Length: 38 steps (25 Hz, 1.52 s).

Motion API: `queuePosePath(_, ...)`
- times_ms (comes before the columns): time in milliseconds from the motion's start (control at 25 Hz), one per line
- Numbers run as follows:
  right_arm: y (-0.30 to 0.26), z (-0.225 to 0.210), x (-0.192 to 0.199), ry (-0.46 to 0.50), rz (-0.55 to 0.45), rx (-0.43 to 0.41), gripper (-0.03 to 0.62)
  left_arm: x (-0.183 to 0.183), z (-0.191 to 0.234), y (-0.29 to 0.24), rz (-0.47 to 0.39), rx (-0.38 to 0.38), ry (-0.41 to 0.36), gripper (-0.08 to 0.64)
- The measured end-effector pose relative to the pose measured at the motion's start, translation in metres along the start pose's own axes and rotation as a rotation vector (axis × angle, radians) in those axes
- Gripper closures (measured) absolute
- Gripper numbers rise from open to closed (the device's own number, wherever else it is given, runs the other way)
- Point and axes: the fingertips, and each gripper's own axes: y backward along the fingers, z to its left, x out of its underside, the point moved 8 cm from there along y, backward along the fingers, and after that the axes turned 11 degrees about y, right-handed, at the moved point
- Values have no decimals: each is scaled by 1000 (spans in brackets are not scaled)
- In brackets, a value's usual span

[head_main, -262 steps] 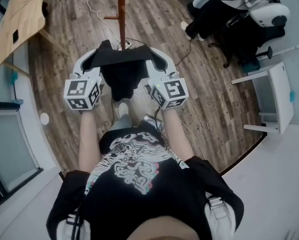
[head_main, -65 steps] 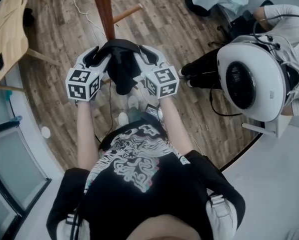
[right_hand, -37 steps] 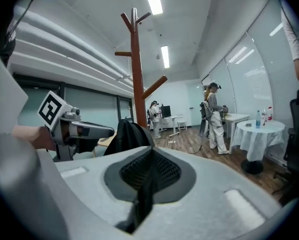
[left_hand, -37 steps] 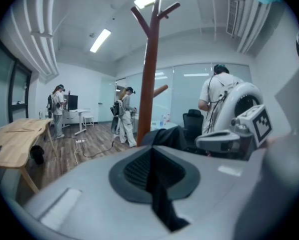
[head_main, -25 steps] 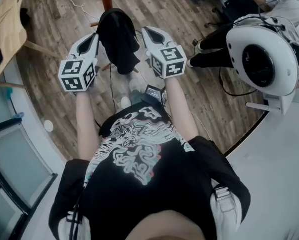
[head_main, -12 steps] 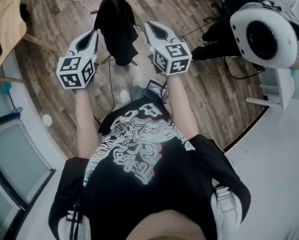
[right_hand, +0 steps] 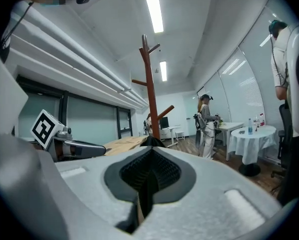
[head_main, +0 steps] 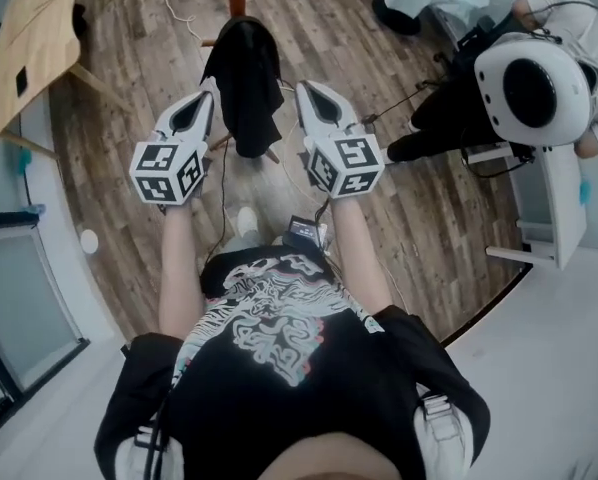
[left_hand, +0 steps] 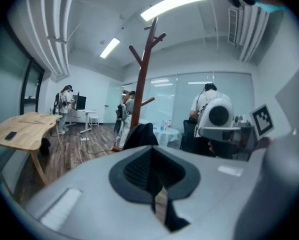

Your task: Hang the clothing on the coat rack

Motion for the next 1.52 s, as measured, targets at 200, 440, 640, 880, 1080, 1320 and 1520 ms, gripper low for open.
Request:
queuePosePath(200,36,17,-3,3,-13,-26,594,3,-31,28,-45,-47,-20,571)
queuePosePath(440,72,23,0,-30,-27,-57,594,17,-71,62,-73,-104,-87,571)
queuePosePath(640,88,37,2,-35,-29,-86,594,24,-81,83,-76,-125,-75,571)
queuePosePath(880,103,51,-4,-22,-45,-87,594,22,-85,89,-88,-101,-45,571)
queuePosePath(1080,114,59,-4,-16,-59,-57,594,24,-85,88,-75,-80,-48,571)
queuePosePath(1320,110,73,-6,-2,-52,-19,594,26,-73,99,-62,-60,-56,571)
queuePosePath(1520,103,86,-2,-8,-38,0,594,31,-53,110,-53,-61,-34,571)
